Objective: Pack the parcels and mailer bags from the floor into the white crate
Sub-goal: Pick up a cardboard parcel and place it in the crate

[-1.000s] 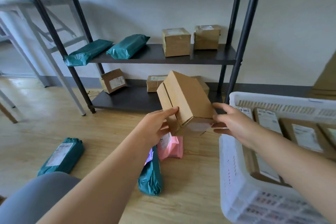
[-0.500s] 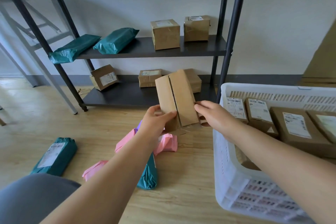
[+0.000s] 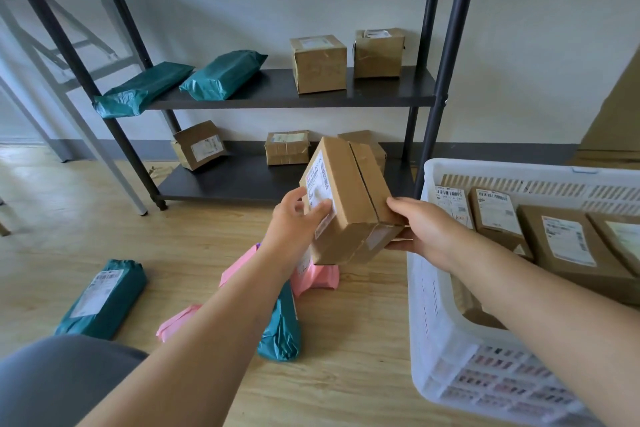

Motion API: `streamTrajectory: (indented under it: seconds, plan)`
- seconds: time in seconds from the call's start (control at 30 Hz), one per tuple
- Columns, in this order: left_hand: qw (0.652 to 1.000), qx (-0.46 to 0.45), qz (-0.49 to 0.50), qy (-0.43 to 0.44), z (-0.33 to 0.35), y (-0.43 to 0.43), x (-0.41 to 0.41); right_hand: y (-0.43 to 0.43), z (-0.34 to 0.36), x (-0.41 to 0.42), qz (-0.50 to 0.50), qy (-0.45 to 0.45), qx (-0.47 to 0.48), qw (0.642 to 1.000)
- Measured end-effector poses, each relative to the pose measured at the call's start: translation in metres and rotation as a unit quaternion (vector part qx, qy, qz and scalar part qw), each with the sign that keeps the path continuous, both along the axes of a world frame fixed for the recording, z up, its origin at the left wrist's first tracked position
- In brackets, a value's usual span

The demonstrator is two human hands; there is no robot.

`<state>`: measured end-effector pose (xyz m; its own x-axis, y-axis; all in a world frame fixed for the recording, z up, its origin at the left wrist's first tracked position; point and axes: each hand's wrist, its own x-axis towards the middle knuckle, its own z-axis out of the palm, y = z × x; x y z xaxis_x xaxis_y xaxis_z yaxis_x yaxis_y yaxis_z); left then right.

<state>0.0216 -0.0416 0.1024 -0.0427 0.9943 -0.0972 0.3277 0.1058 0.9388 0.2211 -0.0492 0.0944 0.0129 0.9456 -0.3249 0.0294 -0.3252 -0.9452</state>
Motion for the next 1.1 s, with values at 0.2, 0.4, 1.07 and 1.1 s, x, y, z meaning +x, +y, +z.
streamTrajectory:
  seconds: [0.2,0.4,1.07,1.1]
  plan:
    - [0.990,-0.143,0.018,0.006,-0.003,0.000,-0.008,0.000,-0.001,0.000,0.012,-0.012,0.006,1.000]
    - [0.994,-0.098,0.024,-0.033,-0.009,0.000,-0.007,-0.001,-0.005,-0.002,0.006,-0.146,0.077,0.986]
    - [0.997,0.074,-0.029,0.017,0.026,-0.027,0.064,-0.027,0.029,0.061,-0.011,-0.090,0.048,0.995]
    - [0.996,0.075,-0.036,0.008,0.026,-0.030,0.075,-0.031,0.030,0.070,-0.025,-0.085,0.046,0.995]
